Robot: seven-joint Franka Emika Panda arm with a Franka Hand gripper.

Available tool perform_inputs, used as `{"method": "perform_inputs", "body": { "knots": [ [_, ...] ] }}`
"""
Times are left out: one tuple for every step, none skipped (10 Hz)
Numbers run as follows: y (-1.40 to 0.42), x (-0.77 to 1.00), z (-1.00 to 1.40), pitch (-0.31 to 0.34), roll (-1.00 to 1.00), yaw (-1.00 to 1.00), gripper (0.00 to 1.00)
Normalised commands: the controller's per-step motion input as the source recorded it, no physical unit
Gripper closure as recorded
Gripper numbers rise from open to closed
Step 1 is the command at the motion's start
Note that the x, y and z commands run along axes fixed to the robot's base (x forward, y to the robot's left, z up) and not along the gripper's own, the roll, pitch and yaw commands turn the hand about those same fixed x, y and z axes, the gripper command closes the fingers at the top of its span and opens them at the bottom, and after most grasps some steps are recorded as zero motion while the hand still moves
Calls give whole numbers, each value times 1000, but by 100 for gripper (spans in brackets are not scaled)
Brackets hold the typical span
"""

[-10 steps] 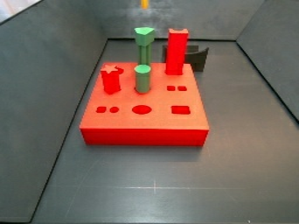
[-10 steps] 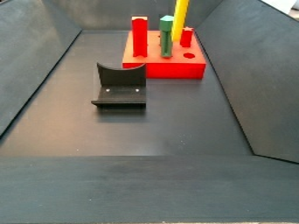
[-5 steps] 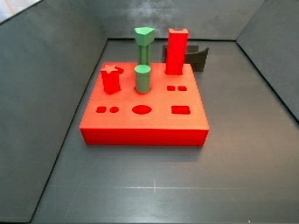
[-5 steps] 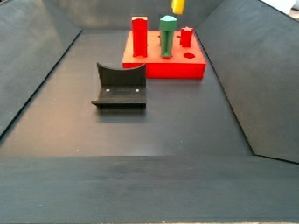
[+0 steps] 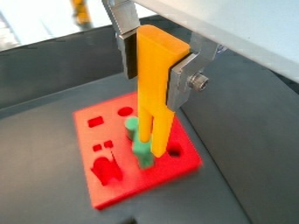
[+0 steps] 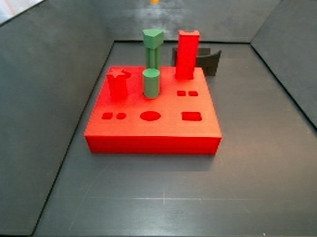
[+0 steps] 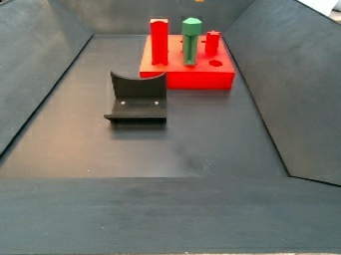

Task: Pick up the square-circle object. Move up. Rotate the square-circle object. Move to above the board. Insert the square-circle object.
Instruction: Move to above the board.

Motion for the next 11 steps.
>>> {"method": "perform_inputs", "body": {
  "knots": [
    [-1000,33,-20,104,26,1000,100],
    [-1000,49,-17,111,23,1000,100],
    [-1000,70,-13,121,20,1000,100],
    [-1000,82,-6,130,20,1000,100],
    [-922,103,4,141,21,1000,100],
    [-505,101,17,161,23,1000,100],
    [-360,94,20,169,26,1000,100],
    [-197,75,16,179,33,1000,100],
    [-118,62,16,189,40,1000,100],
    [-80,59,21,206,47,1000,100],
    [-65,59,24,221,53,1000,100]
  ]
}}
